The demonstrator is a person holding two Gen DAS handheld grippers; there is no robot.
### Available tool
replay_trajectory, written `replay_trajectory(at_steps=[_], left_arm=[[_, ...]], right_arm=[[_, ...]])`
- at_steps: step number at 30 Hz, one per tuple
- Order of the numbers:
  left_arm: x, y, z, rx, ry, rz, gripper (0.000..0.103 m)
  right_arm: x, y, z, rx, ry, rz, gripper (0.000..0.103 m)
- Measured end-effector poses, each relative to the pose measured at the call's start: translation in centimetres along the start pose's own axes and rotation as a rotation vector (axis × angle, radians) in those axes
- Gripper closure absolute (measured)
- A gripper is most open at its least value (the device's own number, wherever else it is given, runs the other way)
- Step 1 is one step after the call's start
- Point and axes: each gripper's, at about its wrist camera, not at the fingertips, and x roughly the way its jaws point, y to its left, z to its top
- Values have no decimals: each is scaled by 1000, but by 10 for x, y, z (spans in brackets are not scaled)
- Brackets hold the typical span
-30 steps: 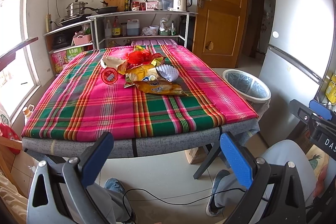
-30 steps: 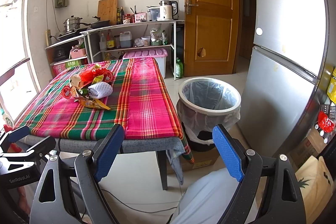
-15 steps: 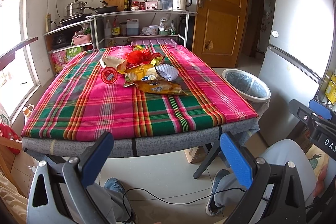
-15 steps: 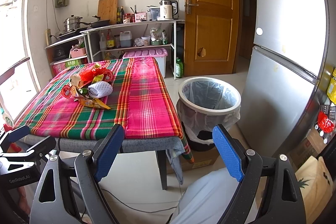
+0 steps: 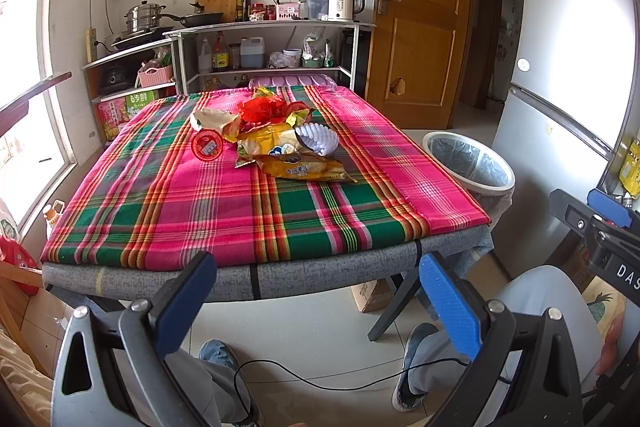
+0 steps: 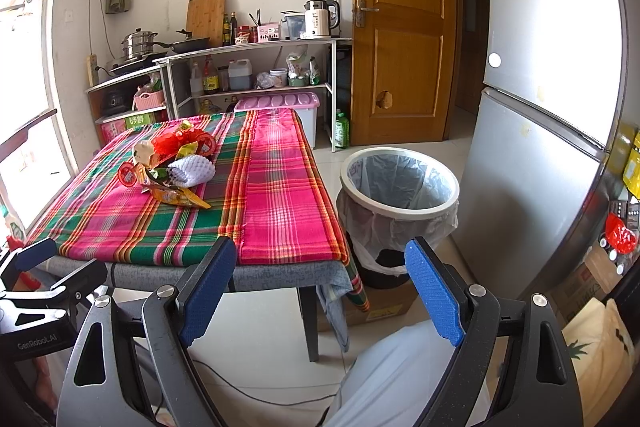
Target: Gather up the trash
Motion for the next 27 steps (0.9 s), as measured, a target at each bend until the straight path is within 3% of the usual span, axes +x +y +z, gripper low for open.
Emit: replay_trajectory(at_steps=[11, 27], left_arm=[[6, 7, 3, -16, 9, -2, 0], [65, 79, 53, -113, 16, 59, 2]], right_arm=[[8, 8, 3, -20, 26, 26, 16], [89, 67, 42, -155, 67, 190, 16]])
